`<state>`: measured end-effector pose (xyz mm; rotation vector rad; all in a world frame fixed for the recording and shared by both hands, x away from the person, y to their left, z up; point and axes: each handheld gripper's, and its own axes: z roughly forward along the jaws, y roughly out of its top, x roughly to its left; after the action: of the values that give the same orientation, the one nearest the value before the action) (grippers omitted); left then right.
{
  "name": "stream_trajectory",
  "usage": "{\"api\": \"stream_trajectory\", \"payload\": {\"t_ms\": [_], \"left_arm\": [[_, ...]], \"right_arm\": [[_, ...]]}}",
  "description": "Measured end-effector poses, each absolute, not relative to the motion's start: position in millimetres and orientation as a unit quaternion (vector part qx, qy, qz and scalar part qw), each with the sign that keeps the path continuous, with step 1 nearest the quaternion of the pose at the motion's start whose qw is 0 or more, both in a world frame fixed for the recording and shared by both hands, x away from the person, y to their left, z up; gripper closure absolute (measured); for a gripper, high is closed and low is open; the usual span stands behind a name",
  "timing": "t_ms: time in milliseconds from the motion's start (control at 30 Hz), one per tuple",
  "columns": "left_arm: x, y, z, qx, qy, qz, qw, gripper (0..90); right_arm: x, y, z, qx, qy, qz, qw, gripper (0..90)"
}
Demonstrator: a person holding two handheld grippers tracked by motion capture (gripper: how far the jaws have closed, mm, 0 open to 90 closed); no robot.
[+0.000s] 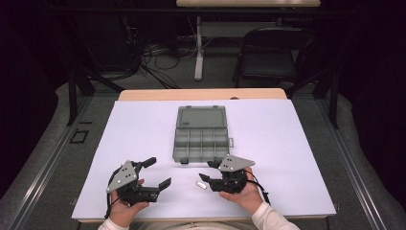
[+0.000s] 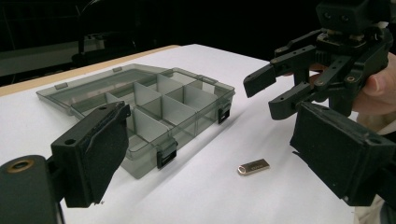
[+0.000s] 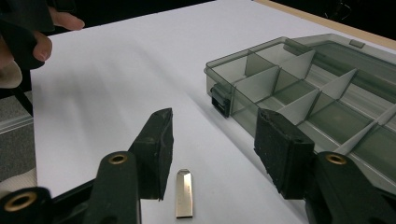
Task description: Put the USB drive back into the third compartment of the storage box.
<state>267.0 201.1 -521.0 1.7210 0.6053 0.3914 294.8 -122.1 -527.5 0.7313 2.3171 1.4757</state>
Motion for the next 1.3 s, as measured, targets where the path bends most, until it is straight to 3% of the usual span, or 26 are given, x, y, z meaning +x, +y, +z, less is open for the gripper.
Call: {"api": "stream_trajectory", "payload": {"t_ms": [567, 900, 1300], "left_arm": [[267, 201, -521, 0.743, 0.258, 0.167, 0.594, 11.7], [267, 201, -521, 0.745, 0.257, 0.167, 0.593, 12.1], [268, 201, -522, 0.744, 0.258, 0.165, 0.594, 12.1]], "right_arm": [[292, -114, -546, 0.243, 0.834, 0.485, 0.106, 55.1], [293, -106, -555, 0.252, 0.846, 0.458, 0.104, 63.6], [294, -101, -561, 0.261, 0.855, 0.437, 0.103, 67.3]]}}
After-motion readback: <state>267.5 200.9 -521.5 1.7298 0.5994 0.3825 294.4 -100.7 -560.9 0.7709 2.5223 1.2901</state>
